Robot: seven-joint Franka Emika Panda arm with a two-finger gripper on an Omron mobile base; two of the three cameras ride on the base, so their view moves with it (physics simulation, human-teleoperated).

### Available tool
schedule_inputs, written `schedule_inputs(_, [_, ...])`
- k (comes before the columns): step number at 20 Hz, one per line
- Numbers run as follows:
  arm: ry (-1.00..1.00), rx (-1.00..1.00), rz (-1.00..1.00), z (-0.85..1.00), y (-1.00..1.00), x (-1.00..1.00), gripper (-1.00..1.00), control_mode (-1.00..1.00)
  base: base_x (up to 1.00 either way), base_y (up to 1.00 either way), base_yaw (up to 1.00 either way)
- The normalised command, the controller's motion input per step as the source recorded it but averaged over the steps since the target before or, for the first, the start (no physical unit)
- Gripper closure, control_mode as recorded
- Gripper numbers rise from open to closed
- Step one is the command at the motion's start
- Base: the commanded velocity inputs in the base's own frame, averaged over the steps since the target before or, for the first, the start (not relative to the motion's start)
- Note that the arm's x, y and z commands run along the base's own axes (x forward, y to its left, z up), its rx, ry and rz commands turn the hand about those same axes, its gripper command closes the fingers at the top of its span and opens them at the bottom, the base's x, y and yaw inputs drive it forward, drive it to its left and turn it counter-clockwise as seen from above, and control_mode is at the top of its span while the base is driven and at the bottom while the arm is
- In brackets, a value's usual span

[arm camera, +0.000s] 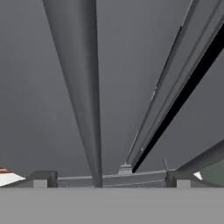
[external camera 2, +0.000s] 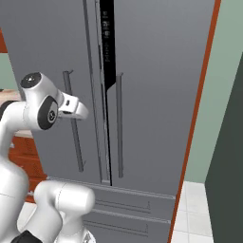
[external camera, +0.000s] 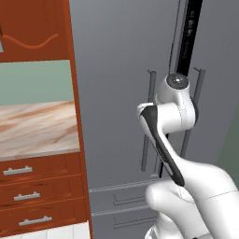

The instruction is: Retrieve the sausage and cheese from the fridge and place them on the cutting board on the counter.

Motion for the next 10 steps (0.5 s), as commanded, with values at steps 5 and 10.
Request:
schedule_inputs(5, [-0.09, 0.0, -0.17, -0.08, 0.11, 0.22, -1.0, -1.0, 0.0, 0.0, 0.0])
schedule_inputs(10, [0.01, 0.09, -0.03, -0.01, 0.02, 0.25, -1.0, -1.0, 0.0, 0.0, 0.0])
